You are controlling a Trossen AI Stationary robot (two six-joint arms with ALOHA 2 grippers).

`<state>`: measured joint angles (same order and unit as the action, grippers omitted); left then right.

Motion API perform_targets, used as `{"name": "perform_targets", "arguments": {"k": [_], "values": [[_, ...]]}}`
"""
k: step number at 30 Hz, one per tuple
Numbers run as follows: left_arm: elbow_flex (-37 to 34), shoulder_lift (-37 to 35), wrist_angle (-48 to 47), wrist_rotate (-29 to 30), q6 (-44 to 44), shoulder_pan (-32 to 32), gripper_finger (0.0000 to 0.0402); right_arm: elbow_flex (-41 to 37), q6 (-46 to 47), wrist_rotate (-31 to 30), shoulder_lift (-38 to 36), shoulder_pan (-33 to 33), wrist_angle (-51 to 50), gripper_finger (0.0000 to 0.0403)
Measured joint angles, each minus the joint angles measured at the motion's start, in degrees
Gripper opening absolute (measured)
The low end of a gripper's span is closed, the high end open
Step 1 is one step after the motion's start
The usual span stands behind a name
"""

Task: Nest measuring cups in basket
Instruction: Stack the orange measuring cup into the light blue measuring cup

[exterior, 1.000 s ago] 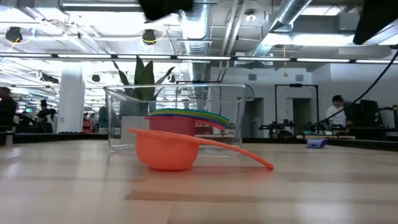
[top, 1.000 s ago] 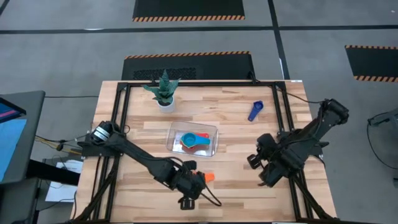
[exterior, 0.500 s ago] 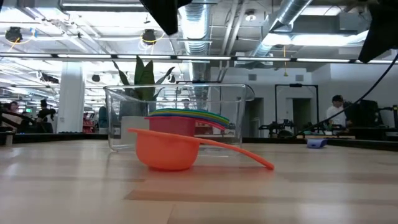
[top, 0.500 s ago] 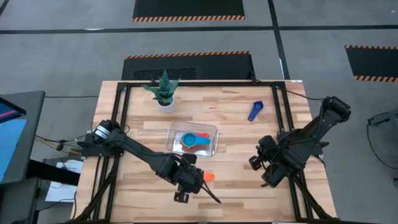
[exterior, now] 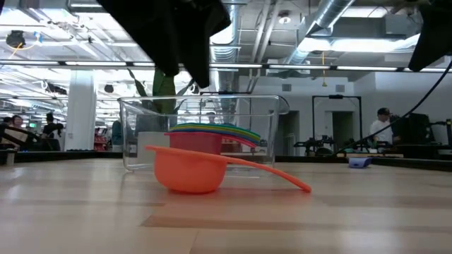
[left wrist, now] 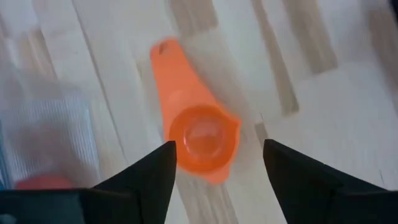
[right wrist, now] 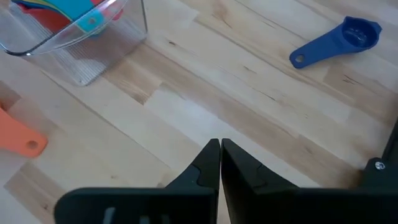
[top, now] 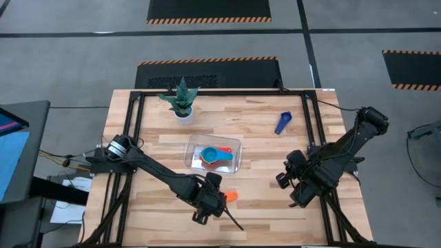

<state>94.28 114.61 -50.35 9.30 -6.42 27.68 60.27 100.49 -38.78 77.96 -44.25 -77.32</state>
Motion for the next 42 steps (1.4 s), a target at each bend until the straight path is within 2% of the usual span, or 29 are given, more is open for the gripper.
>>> {"name": "perform_targets", "arguments": {"k": [5,12,18,29,33,42], "values": [[-0.3,0.1,1.1,-1.0,1.3,0.0,0.0219,0.0,0.0,0.2,0.0,0.0,0.1,0.0038],[-0.2,4.4,2.9,-4.0,1.2,0.1,0.0215,0.0,0.0,0.3,0.0,0.0,0.2,0.0038],[-0.7,4.5,3.0,-1.1,1.3,-0.1,0.0215,0.0,0.1,1.4,0.0,0.0,0.2,0.0038],[-5.2,4.6,5.4,-3.0,2.1,-0.1,0.0214,0.0,0.1,1.4,0.0,0.0,0.3,0.0038],[-5.4,4.6,5.9,1.0,1.7,-0.4,0.0214,0.0,0.0,1.4,0.0,0.0,0.3,0.0038],[-5.4,4.6,8.4,-1.9,2.1,-1.1,0.0214,0.0,0.1,1.5,0.0,0.0,0.5,0.0038]]}}
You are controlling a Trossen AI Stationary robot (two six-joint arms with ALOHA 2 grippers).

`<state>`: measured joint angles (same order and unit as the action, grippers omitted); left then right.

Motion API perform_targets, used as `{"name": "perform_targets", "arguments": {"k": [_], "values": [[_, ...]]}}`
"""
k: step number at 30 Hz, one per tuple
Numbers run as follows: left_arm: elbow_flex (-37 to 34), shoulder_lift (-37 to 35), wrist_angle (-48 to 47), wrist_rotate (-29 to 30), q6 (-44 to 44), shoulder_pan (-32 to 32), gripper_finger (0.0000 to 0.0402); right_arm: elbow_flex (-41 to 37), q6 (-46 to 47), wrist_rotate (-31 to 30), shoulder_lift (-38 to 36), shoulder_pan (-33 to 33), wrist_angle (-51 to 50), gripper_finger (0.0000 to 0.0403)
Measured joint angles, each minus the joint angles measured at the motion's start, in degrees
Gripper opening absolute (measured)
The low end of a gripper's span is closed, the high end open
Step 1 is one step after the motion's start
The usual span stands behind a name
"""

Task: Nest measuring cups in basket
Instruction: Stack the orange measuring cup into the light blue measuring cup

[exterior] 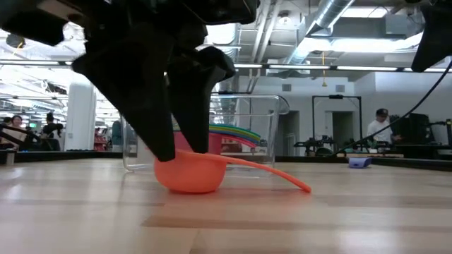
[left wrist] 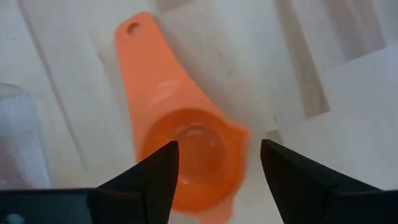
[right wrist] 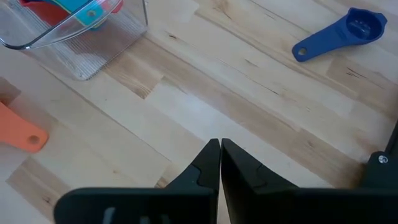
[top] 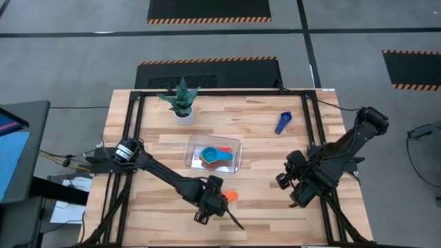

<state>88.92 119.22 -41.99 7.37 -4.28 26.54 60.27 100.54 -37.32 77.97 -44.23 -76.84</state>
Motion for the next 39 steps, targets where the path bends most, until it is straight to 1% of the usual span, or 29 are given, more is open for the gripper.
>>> {"name": "perform_targets", "arguments": {"k": [2,8,11,15,18,21,25,28,30,32,34,36,39], "values": [[-1.1,0.0,1.6,-1.1,0.0,0.0,0.0214,0.0,0.0,0.0,0.0,0.0,0.0,0.0038],[-3.8,0.0,3.6,-0.6,-1.7,0.0,0.0214,0.0,0.0,0.0,0.0,0.0,0.2,0.0038],[-3.9,0.0,3.4,1.1,-1.8,-0.3,0.0213,0.0,0.0,0.0,0.0,0.0,0.2,0.0038],[-3.9,0.0,3.3,0.8,-0.5,-0.3,0.02,0.0,0.0,0.0,0.0,0.0,0.6,0.0038],[-3.9,0.0,3.4,0.9,-0.2,-0.3,0.0181,0.0,0.0,0.0,0.0,0.0,0.7,0.0038],[-3.9,0.0,3.4,0.7,0.0,-0.3,0.015,0.0,0.0,0.0,0.0,0.0,0.7,0.0038],[-3.8,0.8,3.6,0.5,0.3,-0.3,0.0095,0.0,0.0,0.0,0.0,0.0,0.7,0.0038],[-3.5,2.1,3.1,-1.3,1.5,-0.2,0.0047,0.0,0.0,0.0,0.0,0.0,0.6,0.0038],[-3.2,2.3,2.8,-1.7,0.1,-0.2,0.0016,0.0,0.0,0.0,0.0,0.0,0.8,0.0038],[-3.1,2.2,1.8,-1.9,-4.1,-0.4,0.0009,0.0,0.0,0.1,0.0,-0.1,0.8,0.0038],[-1.9,1.1,-2.6,-2.1,-7.9,-0.9,0.0005,0.0,0.0,0.1,0.0,-0.1,0.9,0.0038],[0.8,-0.3,-7.5,-2.6,-9.6,-1.4,0.0003,0.0,0.0,0.1,0.0,-0.1,0.7,0.0038],[6.7,-3.7,-14.8,-2.0,-10.1,-1.4,0.0002,0.0,-0.1,0.1,0.0,-0.1,0.8,0.0038]]}}
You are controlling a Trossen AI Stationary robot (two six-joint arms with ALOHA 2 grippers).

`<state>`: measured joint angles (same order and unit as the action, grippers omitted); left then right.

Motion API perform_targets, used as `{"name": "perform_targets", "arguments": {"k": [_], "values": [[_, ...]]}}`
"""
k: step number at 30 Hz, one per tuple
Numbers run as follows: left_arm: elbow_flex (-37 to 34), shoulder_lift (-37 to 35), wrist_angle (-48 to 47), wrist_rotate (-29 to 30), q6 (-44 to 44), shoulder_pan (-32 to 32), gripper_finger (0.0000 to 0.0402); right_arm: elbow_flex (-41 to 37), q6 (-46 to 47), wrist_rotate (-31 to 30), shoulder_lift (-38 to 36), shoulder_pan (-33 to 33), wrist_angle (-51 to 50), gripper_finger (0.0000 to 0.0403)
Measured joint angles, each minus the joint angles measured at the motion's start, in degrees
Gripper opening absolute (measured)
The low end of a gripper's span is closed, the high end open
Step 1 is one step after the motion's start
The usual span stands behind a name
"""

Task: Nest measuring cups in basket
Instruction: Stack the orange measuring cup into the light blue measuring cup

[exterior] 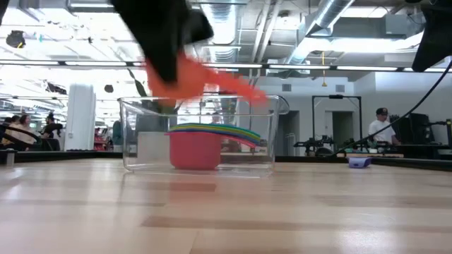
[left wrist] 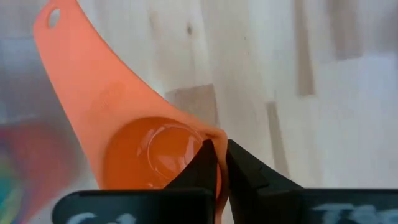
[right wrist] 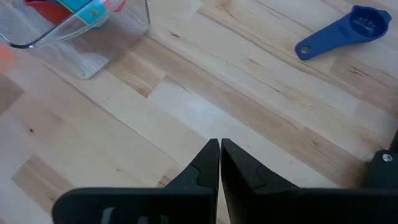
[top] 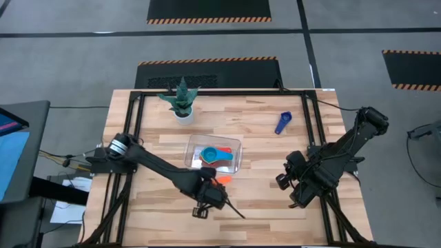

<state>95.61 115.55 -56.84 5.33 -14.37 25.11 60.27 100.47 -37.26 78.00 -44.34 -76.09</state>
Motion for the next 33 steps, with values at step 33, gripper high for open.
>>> {"name": "perform_targets", "arguments": {"k": [33], "values": [[0.0,-4.4,-11.5,0.9,34.9,-17.3,0.0,0.0,-0.4,0.0,0.0,-0.3,2.9,0.0038]]}}
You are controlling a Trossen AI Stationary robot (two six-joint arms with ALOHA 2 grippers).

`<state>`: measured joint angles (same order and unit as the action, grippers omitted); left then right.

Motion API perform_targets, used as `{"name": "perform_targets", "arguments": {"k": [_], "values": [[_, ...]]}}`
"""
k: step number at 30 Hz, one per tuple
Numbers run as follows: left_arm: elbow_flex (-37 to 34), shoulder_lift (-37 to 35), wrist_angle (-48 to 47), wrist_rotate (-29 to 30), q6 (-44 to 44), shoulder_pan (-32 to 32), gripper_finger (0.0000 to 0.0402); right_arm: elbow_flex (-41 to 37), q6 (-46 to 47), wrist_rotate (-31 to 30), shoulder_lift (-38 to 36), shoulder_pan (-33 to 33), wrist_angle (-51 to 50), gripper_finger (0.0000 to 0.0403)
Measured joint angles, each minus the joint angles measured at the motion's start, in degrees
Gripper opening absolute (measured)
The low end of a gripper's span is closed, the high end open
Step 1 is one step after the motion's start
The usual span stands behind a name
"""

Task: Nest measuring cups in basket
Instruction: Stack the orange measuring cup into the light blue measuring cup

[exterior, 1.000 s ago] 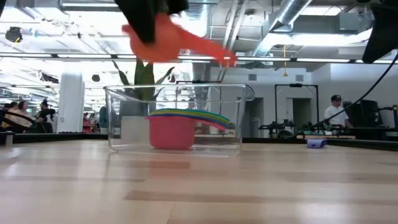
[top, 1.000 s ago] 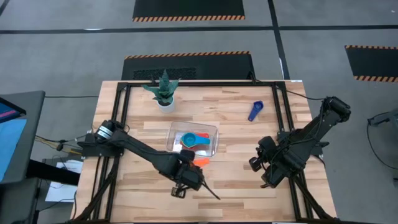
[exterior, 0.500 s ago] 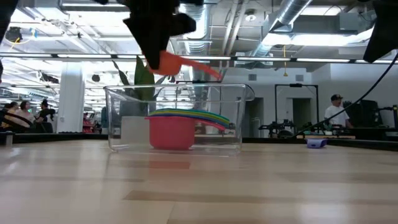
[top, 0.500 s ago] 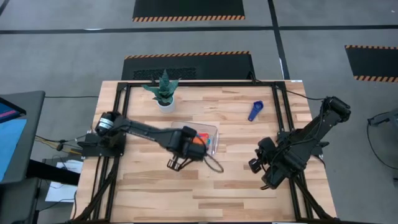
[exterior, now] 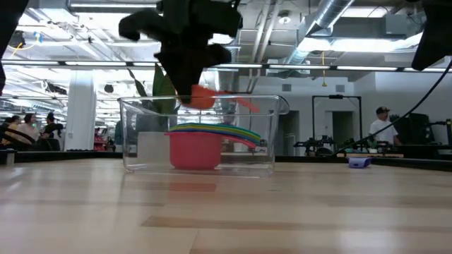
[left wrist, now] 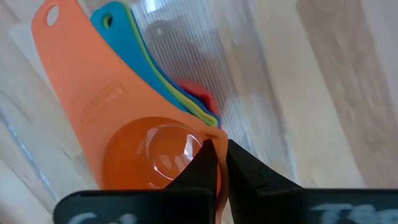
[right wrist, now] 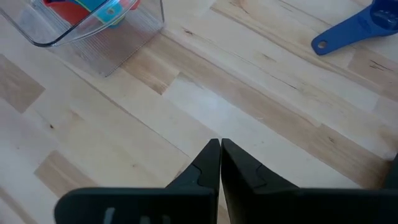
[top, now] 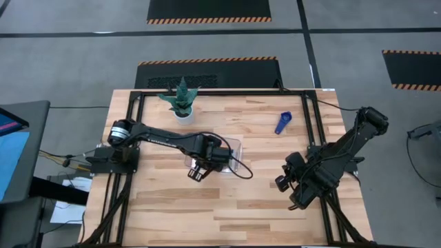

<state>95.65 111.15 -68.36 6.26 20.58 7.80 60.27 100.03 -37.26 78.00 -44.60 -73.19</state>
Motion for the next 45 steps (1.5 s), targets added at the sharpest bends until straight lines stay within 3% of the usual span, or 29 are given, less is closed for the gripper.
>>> {"name": "perform_targets", "arguments": {"k": [11,24,45], "values": [[-2.2,0.0,1.8,0.1,2.1,-1.7,0.0001,0.0,0.0,0.0,0.0,0.0,0.0,0.0038],[-2.2,0.0,3.8,-1.0,0.8,-1.8,0.0032,0.0,0.0,0.0,0.0,0.0,0.0,0.0038],[-2.2,0.0,3.1,0.0,1.2,-2.1,0.0035,0.0,0.0,0.0,0.0,0.0,0.3,0.0038]]}}
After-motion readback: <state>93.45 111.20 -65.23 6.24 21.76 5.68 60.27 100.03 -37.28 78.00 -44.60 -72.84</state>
